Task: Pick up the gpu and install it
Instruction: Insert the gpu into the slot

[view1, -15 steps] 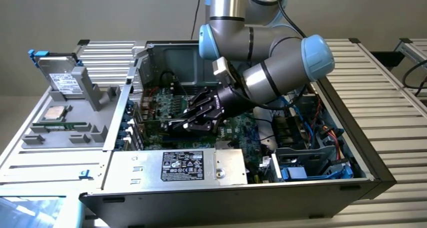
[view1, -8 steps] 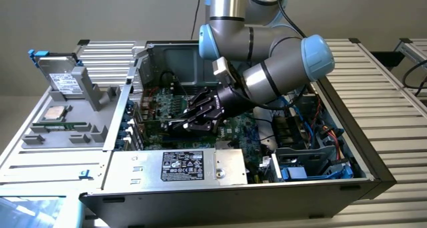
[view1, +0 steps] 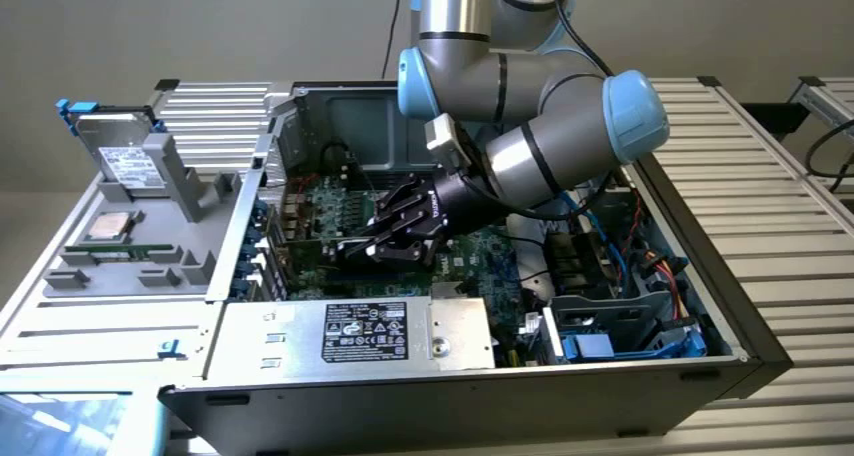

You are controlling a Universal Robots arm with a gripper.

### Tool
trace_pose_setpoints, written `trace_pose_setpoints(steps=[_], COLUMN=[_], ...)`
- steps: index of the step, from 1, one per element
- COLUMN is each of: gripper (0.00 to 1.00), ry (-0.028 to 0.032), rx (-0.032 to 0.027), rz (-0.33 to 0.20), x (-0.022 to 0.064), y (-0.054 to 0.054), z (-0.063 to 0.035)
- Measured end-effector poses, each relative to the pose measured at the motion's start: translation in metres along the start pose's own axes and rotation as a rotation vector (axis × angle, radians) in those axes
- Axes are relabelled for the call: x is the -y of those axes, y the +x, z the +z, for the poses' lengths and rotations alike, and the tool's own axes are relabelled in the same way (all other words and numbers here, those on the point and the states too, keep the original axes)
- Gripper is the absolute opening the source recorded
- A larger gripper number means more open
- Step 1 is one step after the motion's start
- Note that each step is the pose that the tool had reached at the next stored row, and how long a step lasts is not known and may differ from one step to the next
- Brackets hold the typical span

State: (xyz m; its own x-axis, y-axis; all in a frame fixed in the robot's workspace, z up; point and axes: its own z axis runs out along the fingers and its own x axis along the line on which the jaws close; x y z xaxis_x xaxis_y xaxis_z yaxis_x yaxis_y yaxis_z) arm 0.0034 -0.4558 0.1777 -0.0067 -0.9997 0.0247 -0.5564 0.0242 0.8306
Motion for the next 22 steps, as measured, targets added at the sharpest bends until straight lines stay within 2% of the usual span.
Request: trace_pose_setpoints(steps=[8,12,19,22], gripper=[0.28,0.28,0.28,0.28], ry=[0.0000,-0.0001,0.0003,0.0003], rx=[-0.0022,-0.0062,-0.0205,-0.0226], rz=[0.001,0.007,0.020,0.022], x=[-0.0003,0.0006,0.0010,0.0008], y=[0.0012,0.0012,0.0011,0.0011], z=[-0.0003,-0.0015,-0.0021,-0.0021])
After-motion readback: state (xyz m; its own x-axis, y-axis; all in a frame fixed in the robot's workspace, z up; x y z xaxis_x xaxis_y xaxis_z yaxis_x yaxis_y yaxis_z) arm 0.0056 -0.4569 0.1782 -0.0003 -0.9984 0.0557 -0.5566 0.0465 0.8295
